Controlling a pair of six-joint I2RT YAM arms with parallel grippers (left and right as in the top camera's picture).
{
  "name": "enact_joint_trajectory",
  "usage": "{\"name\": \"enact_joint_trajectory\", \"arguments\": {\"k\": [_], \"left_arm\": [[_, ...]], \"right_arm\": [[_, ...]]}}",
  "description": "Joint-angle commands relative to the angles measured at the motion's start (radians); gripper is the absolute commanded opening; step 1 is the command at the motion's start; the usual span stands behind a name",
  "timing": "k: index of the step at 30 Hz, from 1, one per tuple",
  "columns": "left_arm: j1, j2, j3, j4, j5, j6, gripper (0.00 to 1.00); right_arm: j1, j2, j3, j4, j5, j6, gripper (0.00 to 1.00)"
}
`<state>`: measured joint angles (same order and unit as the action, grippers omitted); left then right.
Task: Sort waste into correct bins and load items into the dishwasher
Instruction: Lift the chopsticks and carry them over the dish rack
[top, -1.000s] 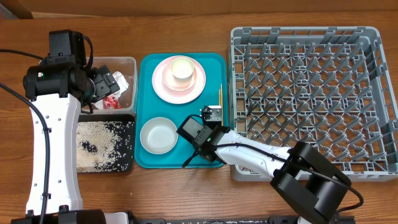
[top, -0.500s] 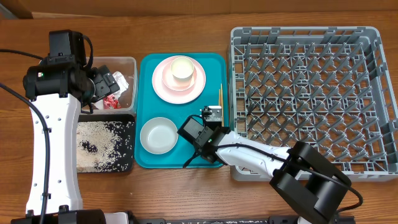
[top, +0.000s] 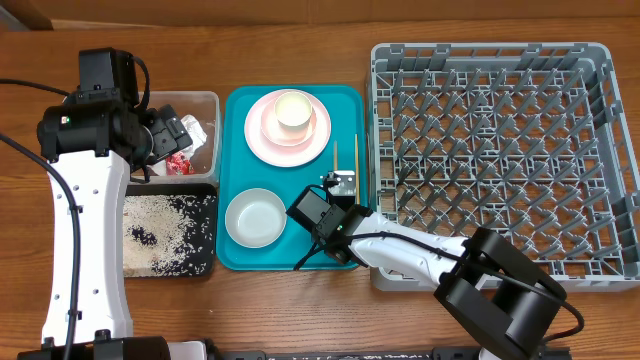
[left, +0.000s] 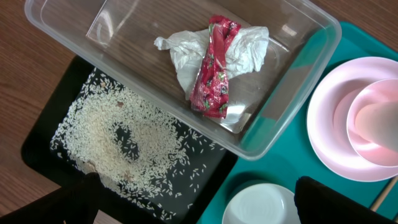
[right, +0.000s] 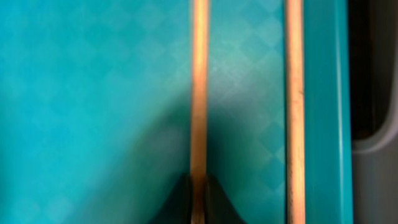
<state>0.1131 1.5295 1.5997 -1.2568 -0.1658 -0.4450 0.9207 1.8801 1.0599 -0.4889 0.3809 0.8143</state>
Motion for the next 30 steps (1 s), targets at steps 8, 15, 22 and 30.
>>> {"name": "enact_joint_trajectory", "arguments": {"k": [8,15,22,30], "left_arm": [[0.002,-0.01,0.011,0.001,-0.009,0.011,1.0],[0.002,-0.01,0.011,0.001,-0.009,0.011,1.0],[0.002,-0.01,0.011,0.001,-0.01,0.011,1.0],[0.002,-0.01,0.011,0.001,-0.01,0.011,1.0]], "right_arm": [[-0.002,-0.096,0.171,-0.213,0.016,-0.031,0.04],[-0.032,-0.256,0.393,-0.436,0.169,-0.065,0.04],[-0.188,-0.312,0.393,-0.534,0.116,-0.22,0.04],[-0.443,-0.299,0.202,-0.471,-0.126,-0.338,0.04]]}}
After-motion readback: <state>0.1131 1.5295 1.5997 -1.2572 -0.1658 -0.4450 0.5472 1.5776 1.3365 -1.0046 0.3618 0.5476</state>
